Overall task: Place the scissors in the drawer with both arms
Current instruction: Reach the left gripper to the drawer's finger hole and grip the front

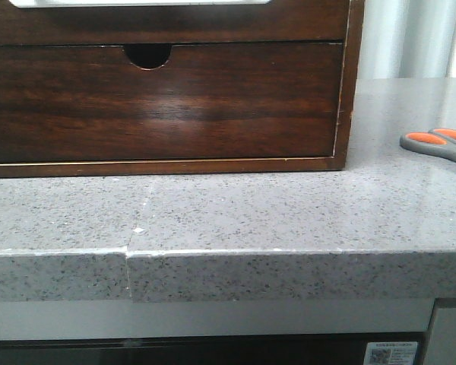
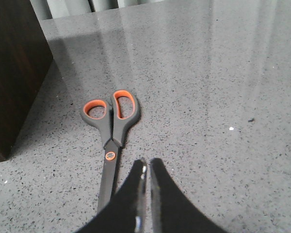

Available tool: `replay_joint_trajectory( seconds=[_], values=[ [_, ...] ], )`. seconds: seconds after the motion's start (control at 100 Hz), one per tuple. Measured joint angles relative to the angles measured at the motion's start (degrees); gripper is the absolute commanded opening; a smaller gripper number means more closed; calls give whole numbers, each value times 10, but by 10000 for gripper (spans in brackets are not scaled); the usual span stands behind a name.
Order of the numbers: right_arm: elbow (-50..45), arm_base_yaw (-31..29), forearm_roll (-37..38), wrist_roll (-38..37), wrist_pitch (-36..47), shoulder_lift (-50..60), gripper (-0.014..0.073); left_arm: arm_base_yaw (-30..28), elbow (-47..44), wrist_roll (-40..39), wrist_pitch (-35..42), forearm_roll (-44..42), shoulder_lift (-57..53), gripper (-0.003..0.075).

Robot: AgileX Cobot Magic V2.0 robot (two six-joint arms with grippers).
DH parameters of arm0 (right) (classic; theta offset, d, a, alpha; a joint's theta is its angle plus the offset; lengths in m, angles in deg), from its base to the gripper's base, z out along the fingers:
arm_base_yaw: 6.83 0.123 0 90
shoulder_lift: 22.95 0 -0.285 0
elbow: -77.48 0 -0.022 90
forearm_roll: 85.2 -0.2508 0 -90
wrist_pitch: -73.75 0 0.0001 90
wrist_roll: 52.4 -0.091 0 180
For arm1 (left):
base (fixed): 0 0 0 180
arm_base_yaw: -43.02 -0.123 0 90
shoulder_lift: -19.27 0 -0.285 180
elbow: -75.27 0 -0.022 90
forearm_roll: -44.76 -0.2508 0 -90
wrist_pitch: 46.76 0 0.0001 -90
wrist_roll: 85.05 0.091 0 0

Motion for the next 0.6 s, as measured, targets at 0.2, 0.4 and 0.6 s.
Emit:
replay_joint_trajectory(
  seconds=[0.2,0.4,0.6],
  values=[
    [0,0,0,0,0,0,-43,82,23,0,3,-182,54,312],
    [0,0,0,0,0,0,-43,153,56,0,13,-339,151,312],
    [0,0,0,0,-1,0,-43,196,100,2,16,-448,241,312]
  ],
)
